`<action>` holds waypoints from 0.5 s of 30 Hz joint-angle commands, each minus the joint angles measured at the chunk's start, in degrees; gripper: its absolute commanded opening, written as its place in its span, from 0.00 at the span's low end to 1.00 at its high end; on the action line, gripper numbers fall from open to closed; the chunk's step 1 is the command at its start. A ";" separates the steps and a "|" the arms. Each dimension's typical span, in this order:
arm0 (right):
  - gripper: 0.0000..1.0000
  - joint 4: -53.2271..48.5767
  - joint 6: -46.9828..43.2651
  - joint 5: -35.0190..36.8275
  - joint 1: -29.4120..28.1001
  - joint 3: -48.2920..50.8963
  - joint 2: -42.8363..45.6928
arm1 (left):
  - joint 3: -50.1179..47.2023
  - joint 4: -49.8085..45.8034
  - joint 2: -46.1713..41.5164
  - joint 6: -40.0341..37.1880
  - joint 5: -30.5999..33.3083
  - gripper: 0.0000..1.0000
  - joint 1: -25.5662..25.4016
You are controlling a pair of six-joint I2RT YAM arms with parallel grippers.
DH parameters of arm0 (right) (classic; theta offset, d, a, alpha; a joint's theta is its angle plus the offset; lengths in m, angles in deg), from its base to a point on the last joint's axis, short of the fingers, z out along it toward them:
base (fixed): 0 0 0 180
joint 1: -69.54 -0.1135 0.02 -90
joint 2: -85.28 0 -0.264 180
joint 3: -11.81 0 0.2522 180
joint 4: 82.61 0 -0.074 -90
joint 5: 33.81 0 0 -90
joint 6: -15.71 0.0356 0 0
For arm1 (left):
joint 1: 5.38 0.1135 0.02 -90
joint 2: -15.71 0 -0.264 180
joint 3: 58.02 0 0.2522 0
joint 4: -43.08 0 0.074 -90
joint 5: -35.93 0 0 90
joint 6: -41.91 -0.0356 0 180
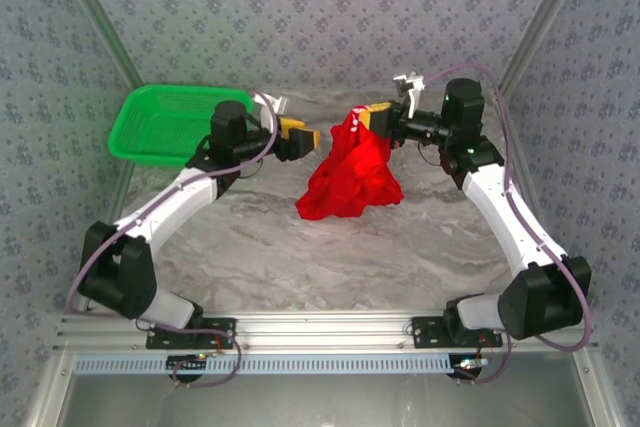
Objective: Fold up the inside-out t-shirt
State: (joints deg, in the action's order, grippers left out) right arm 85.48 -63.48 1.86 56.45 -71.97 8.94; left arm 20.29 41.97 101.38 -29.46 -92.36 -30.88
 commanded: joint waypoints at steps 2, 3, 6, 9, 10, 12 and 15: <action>0.00 -0.69 -3.08 -4.13 0.48 -3.34 0.14 | 5.84 -2.69 4.94 -6.50 -11.18 0.73 -0.16; 0.00 -1.00 -3.31 -3.97 0.47 -3.39 0.13 | 7.11 -3.81 5.72 -7.36 -12.44 0.73 -0.38; 0.00 -1.49 -3.83 -3.67 0.51 -3.46 0.00 | 10.81 -8.12 7.92 -11.30 -14.38 0.73 -1.81; 0.00 -1.34 -3.77 -3.55 0.52 -3.46 -0.17 | 13.71 -11.68 10.27 -13.66 -14.39 0.73 -2.54; 0.00 -1.48 -3.93 -3.47 0.51 -3.50 -0.15 | 14.31 -11.59 11.05 -13.41 -14.44 0.73 -2.54; 0.00 -2.36 -4.65 -3.11 0.51 -3.77 -0.06 | 15.36 -11.38 12.39 -12.80 -15.47 0.71 -2.54; 0.00 -3.76 -5.60 -2.50 0.51 -4.12 0.05 | 16.28 -11.23 13.46 -12.05 -16.50 0.61 -2.63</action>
State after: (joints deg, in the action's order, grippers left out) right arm 81.89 -67.08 -0.02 56.56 -73.26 8.59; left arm 34.50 32.09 113.82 -40.54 -105.62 -33.57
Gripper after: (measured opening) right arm 0.062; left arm 0.634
